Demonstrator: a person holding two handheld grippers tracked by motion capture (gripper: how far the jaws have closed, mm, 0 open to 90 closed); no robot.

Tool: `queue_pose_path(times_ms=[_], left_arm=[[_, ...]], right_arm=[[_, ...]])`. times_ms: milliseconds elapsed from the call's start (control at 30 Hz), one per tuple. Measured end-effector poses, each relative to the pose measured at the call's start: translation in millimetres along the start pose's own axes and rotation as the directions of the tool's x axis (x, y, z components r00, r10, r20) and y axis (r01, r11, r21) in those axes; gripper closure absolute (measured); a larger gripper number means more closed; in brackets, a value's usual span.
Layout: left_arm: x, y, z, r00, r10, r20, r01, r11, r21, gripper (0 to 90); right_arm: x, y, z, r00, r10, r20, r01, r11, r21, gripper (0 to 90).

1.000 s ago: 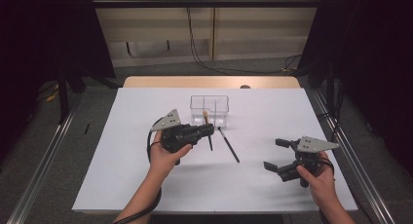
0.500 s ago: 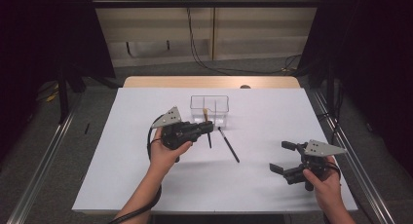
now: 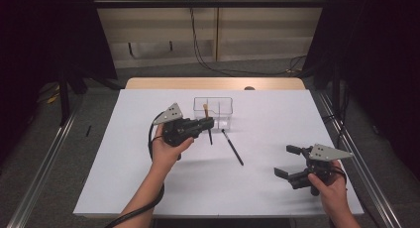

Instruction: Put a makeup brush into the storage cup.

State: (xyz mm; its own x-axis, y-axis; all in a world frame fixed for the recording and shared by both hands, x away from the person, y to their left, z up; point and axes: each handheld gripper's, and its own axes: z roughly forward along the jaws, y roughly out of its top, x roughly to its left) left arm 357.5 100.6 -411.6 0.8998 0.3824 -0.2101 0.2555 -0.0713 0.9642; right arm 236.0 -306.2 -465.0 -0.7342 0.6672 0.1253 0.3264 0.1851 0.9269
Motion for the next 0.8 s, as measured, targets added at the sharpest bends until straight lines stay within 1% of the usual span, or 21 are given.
queue_pose_path(times_ms=[100,233,367,433,500,533,600,800], left_arm=[[4.0,2.2,-0.5,0.9998,-0.006,-0.018,0.006,1.0,-0.001,83.4],[9.7,6.0,-0.8,0.9991,-0.004,-0.043,0.003,1.0,-0.007,83.5],[14.3,9.9,-1.4,0.9976,-0.015,-0.068,0.014,0.9998,-0.014,83.5],[15.5,12.5,-2.0,0.9972,-0.01,-0.074,0.009,0.9999,-0.013,83.5],[16.3,14.7,-2.3,0.996,-0.005,-0.089,0.004,0.9999,-0.011,83.5],[17.2,15.8,-2.6,0.9962,-0.004,-0.087,0.003,1.0,-0.006,83.5],[18.1,17.7,-2.5,0.9948,-0.002,-0.102,0.002,1.0,-0.002,83.5],[21.8,24.0,-2.4,0.993,-0.004,-0.118,0.003,1.0,-0.004,83.5]], right_arm=[[0.8,0.3,-0.3,1.0,-0.001,0.001,0.001,1.0,-0.003,1.8],[0.0,0.5,-0.8,1.0,-0.005,0.003,0.005,1.0,-0.008,1.9],[0.1,0.3,-0.5,1.0,-0.002,0.004,0.002,1.0,-0.007,1.9],[0.8,0.5,0.1,1.0,-0.003,0.002,0.003,1.0,-0.006,1.9],[1.6,0.6,0.3,1.0,-0.009,0.003,0.009,1.0,-0.002,1.9],[1.9,0.7,0.4,1.0,-0.009,0.002,0.009,1.0,-0.004,1.9],[2.6,1.3,0.0,1.0,-0.006,0.003,0.006,1.0,-0.008,1.8],[3.6,2.1,-0.9,1.0,-0.007,0.001,0.007,1.0,-0.016,1.9]])
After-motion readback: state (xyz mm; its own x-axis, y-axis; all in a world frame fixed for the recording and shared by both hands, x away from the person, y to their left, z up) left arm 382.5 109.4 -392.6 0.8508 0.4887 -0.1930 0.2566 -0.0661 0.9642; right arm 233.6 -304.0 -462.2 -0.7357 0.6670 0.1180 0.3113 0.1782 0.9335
